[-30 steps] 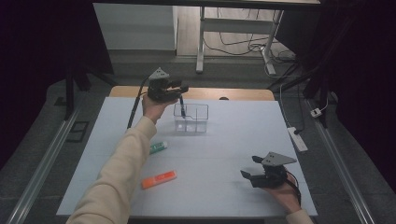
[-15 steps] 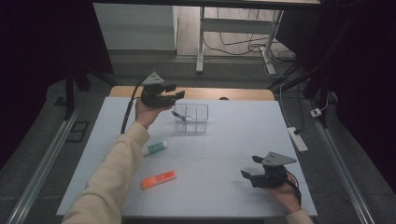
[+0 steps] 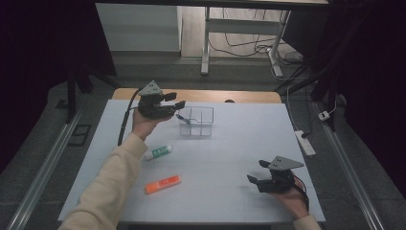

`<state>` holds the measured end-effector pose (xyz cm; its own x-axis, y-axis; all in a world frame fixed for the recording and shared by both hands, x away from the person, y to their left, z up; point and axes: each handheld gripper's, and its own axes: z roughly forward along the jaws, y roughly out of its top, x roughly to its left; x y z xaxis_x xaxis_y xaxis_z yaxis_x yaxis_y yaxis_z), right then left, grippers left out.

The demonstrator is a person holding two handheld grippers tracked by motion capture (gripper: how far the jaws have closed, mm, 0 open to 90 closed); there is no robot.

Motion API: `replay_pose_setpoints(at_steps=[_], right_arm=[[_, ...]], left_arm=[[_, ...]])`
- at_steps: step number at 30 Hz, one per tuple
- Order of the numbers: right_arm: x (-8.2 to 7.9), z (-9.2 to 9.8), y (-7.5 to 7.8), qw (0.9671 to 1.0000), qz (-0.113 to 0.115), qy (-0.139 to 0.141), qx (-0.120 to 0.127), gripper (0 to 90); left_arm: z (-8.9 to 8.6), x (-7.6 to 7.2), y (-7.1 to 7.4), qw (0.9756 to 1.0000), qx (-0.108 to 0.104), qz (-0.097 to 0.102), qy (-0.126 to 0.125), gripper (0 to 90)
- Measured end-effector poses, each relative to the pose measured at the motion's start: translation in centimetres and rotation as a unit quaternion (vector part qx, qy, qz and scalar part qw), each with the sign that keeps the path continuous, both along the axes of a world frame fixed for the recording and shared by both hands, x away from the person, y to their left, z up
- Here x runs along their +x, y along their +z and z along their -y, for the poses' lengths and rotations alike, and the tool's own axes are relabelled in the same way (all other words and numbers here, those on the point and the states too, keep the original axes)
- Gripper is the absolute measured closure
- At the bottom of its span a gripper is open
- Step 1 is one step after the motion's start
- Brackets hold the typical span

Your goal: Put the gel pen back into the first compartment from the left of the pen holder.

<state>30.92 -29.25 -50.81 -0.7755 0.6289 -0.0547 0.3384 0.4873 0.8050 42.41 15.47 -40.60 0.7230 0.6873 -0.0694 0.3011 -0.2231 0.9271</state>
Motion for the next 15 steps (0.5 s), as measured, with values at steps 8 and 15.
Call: replay_pose_setpoints(at_steps=[8,15], right_arm=[[-0.1,-0.1,-0.1,1.0000,-0.001,0.002,-0.001,23.1],[-0.1,-0.1,-0.1,1.0000,-0.001,0.002,0.000,23.1]], left_arm=[[-0.7,-1.6,-1.2,0.9998,0.001,-0.018,-0.012,44.5],[-1.0,-3.2,-2.1,0.9992,0.021,-0.023,-0.022,44.3]])
